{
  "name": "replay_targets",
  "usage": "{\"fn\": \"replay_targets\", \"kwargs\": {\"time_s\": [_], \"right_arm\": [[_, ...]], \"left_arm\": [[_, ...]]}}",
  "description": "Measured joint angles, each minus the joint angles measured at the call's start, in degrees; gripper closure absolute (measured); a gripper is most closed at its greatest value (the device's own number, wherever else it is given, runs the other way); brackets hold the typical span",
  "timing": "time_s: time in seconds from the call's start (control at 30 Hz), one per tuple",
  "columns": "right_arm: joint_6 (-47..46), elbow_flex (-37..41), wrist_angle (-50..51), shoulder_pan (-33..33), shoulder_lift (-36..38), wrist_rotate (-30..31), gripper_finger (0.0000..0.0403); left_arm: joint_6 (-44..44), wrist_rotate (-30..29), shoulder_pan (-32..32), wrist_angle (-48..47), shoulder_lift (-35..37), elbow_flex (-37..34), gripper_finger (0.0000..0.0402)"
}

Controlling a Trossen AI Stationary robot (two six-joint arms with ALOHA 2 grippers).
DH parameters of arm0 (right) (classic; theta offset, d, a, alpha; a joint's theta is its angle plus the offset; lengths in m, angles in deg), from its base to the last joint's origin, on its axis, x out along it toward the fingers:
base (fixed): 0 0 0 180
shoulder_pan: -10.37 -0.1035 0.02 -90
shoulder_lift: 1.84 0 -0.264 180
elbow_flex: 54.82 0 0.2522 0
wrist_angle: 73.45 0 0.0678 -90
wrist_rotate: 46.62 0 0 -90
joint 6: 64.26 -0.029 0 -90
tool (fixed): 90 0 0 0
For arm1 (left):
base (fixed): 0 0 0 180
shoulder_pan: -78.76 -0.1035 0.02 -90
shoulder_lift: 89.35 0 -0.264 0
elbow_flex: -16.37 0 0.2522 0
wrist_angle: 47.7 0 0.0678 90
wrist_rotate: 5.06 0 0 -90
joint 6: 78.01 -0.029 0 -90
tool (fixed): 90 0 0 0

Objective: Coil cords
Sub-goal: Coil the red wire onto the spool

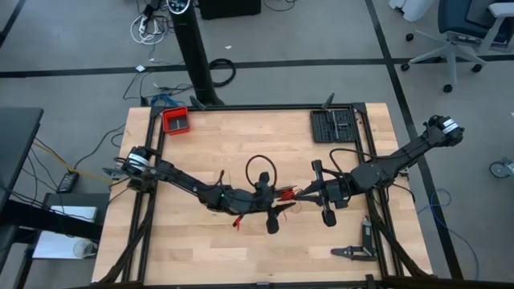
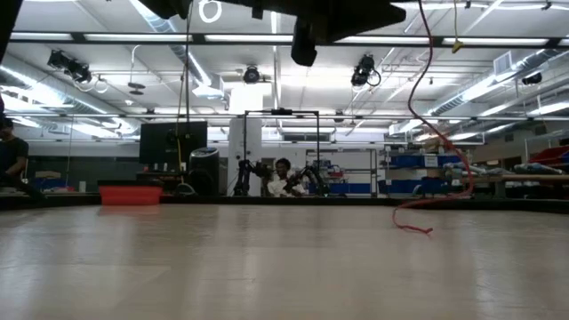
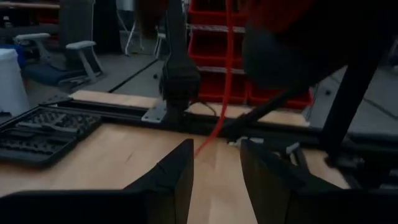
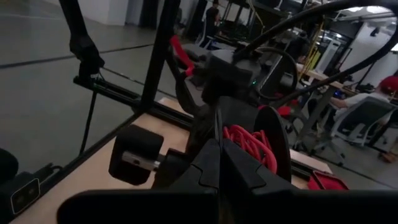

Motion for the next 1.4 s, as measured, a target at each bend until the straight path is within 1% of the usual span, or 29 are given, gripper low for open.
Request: {"fn": "replay_targets", "kwargs": {"time_s": [0.07,0.13,0.23,0.4,0.57,0.67,0.8,0.83,1.1,1.23,1.3,1.4], "right_arm": [[0.0,0.0,0.0,0.0,0.0,0.3,0.0401],[0.0,0.0,-0.7,0.0,0.0,0.5,0.0401],[0.0,0.0,-1.5,0.0,0.0,0.6,0.0401],[0.1,0.0,-2.7,0.0,0.0,0.3,0.04],[0.1,1.8,-8.9,0.0,0.0,-1.8,0.04],[0.1,4.0,-12.8,0.0,-0.1,-1.9,0.04],[0.0,5.6,-15.0,0.2,-0.1,-2.0,0.04],[0.0,5.8,-15.8,0.2,-0.1,-2.0,0.04],[0.0,6.3,-17.3,0.2,-0.1,-2.0,0.04],[0.0,6.3,-15.9,0.2,0.5,-2.0,0.0401],[0.0,6.3,-13.8,0.2,1.4,-1.4,0.0401],[-0.5,6.3,-11.4,0.3,3.1,-0.6,0.0401]], "left_arm": [[0.3,1.1,-0.1,0.5,0.0,0.0,0.0265],[-0.2,0.9,-0.1,1.8,0.0,0.0,0.0265],[-0.4,-1.0,-0.1,4.2,0.0,0.0,0.0265],[-0.6,-3.0,-0.2,5.4,0.0,0.0,0.0268],[1.2,-3.3,-0.8,5.5,0.0,0.0,0.0282],[1.1,-3.9,-0.8,6.5,0.0,0.0,0.0312],[1.1,-4.3,-0.7,6.7,0.0,0.0,0.0383],[1.1,-4.3,-0.7,6.8,0.0,0.0,0.0391],[0.6,-4.3,-0.6,6.3,0.0,0.0,0.04],[-0.9,-4.3,0.0,5.4,0.4,0.0,0.0401],[-1.8,-4.4,0.4,2.9,2.0,0.0,0.0401],[-2.1,-6.8,1.2,-5.2,6.0,0.1,0.0401]]}}
